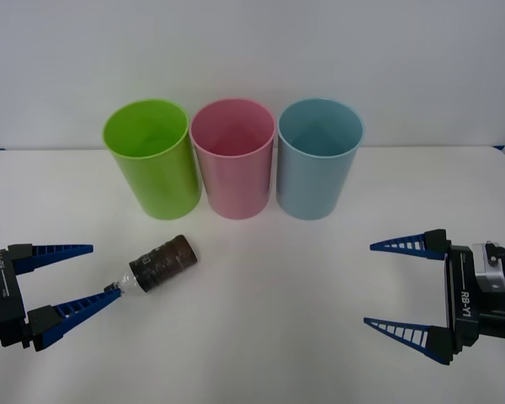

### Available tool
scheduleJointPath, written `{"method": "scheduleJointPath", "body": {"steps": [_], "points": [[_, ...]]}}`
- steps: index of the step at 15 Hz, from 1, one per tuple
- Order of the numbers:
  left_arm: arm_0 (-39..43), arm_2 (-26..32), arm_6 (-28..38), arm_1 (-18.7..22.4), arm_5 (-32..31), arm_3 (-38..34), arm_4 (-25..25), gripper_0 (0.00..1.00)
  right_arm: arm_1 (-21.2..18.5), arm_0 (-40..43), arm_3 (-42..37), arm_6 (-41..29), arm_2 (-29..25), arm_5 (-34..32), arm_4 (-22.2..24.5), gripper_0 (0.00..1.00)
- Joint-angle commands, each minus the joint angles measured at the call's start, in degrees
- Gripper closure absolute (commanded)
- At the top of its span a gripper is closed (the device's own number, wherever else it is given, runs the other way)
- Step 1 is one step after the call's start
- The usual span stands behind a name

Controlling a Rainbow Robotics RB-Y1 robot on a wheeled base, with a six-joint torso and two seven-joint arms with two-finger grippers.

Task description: Put cans in the blue bin and PET bottles in the pink bin and trash in the green bin.

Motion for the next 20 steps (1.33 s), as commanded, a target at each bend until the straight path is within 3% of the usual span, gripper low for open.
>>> {"method": "scheduleJointPath", "body": {"steps": [1, 20], "points": [[0.0, 0.0, 0.0, 0.0, 0.0, 0.0, 0.0, 0.0, 0.0, 0.0, 0.0, 0.0, 0.0, 0.0, 0.0, 0.0], [0.0, 0.0, 0.0, 0.0, 0.0, 0.0, 0.0, 0.0, 0.0, 0.0, 0.0, 0.0, 0.0, 0.0, 0.0, 0.0]]}}
